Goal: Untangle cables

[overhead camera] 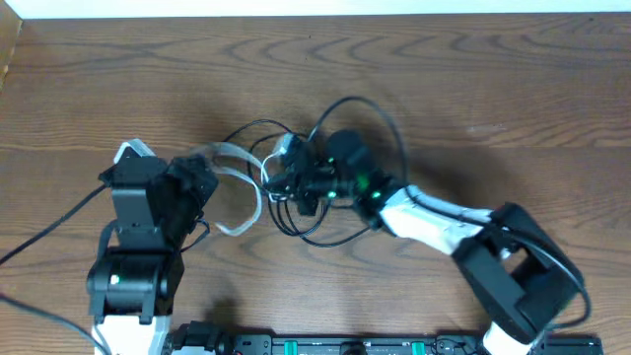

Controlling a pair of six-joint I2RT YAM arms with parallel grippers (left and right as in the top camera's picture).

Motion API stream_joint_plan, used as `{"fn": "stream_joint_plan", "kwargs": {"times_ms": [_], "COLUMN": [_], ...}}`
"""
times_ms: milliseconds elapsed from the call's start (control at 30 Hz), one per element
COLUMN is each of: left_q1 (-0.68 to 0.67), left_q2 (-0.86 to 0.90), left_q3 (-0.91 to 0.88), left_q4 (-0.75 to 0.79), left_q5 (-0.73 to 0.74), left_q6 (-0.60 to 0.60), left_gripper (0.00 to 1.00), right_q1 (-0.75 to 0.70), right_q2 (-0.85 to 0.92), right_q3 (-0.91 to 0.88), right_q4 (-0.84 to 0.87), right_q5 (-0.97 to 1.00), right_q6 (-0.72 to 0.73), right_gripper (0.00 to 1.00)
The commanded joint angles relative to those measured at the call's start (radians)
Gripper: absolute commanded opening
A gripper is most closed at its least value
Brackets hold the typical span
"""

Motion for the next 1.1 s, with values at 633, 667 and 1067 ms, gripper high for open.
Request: {"fn": "stream_joint_plan", "kwargs": {"times_ms": [633, 667, 1067], "left_q1": [0.005, 0.005, 0.004], "left_q2": [0.383, 0.386, 0.391], "left_q3": [0.023, 0.023, 0.023], "left_q4": [-0.031, -0.031, 0.132], "left_q5": [0.075, 0.075, 0.392], "left_q6": [0.012, 0.012, 0.307], "left_gripper": [0.7, 0.7, 0.7], "right_q1": [-0.303, -0.307, -0.247], "right_q2": [-0.431, -0.444, -0.428], "right_q3": [0.006, 0.006, 0.006], "right_q4": [-0.024, -0.013, 0.047], "right_q5": [-0.165, -0.168, -0.064], "right_q6": [0.106, 0.116, 0.129], "right_gripper": [0.01, 0.01, 0.01]}}
